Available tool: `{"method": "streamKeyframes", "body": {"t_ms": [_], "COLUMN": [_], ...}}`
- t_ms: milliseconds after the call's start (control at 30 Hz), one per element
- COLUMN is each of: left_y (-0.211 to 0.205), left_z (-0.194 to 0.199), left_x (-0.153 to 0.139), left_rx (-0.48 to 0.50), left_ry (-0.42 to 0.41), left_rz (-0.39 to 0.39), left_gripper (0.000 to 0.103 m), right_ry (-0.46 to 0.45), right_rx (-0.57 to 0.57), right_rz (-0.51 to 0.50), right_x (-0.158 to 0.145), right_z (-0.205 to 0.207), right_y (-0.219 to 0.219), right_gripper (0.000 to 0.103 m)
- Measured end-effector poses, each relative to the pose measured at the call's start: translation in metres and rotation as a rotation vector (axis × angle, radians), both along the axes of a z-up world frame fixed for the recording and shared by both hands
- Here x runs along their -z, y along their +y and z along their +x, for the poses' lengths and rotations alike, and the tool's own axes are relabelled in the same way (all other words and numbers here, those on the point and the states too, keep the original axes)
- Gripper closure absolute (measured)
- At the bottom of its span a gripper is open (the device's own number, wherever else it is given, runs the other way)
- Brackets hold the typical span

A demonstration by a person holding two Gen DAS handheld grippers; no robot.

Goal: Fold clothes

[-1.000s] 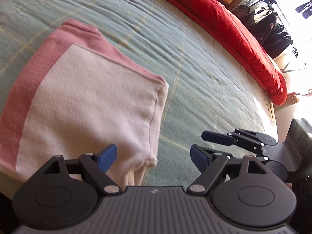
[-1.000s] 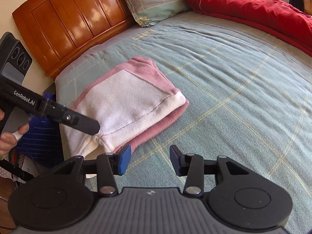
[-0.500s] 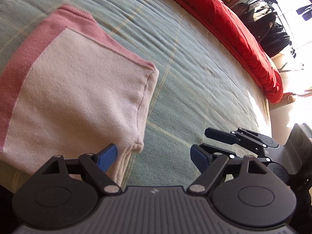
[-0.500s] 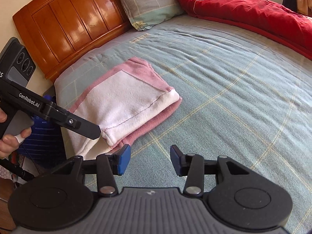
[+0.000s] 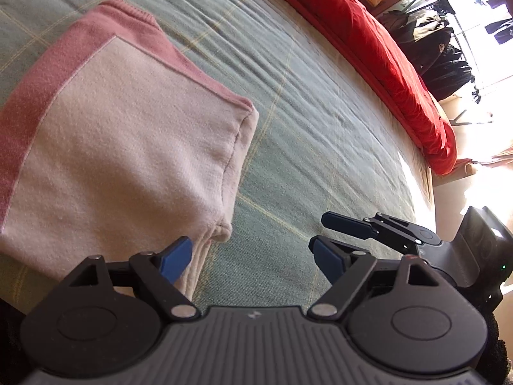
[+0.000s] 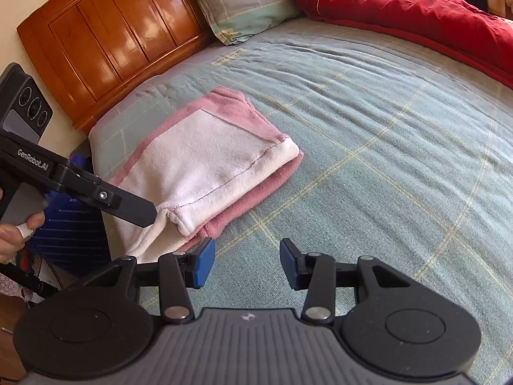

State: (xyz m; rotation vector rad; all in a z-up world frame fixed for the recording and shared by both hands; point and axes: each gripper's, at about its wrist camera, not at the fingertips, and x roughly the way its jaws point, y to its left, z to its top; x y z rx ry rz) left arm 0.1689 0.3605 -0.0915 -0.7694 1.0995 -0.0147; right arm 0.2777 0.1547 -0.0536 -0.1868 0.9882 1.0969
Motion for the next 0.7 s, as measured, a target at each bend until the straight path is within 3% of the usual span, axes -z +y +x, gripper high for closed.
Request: {"method": "streamKeyframes", "body": {"t_ms": [100, 200, 300, 433, 700], "left_y": [-0.007, -0.017, -0.023, -0.040, -0.076], "left_z": [0.004, 0.001, -0.005, -0.019, -0.057], "left_x": [0.015, 0.013, -0.004, -0.037, -0.072], "left_rx": [0.011, 0.012, 0.023, 0.067, 0.055], "left_ry": [0.048, 0.050, 0.007, -0.072, -0.168], "left_rz": [-0.008, 0.046, 0.107, 0.290, 0.453], "left_gripper": [0.021, 0.022, 0.022, 0.020, 0.016], "right_ry": [-0.004, -0.011, -0.015, -0.014, -0.019], "right_rx": [-0.010, -0.021, -0.022, -0.012, 0.006], "right_rz": [-0.005, -0.016, -0.023, -0.025, -0.047], "right_x": [-0.002, -0.004, -0.005, -0.011, -0.022], "right_z": [-0.005, -0.010, -0.014, -0.020, -0.050], "right_y": [0.000, -0.001, -0.005, -0.012, -0.031], "right_gripper": [0.054, 0.053, 0.051, 0.051, 0.037]}}
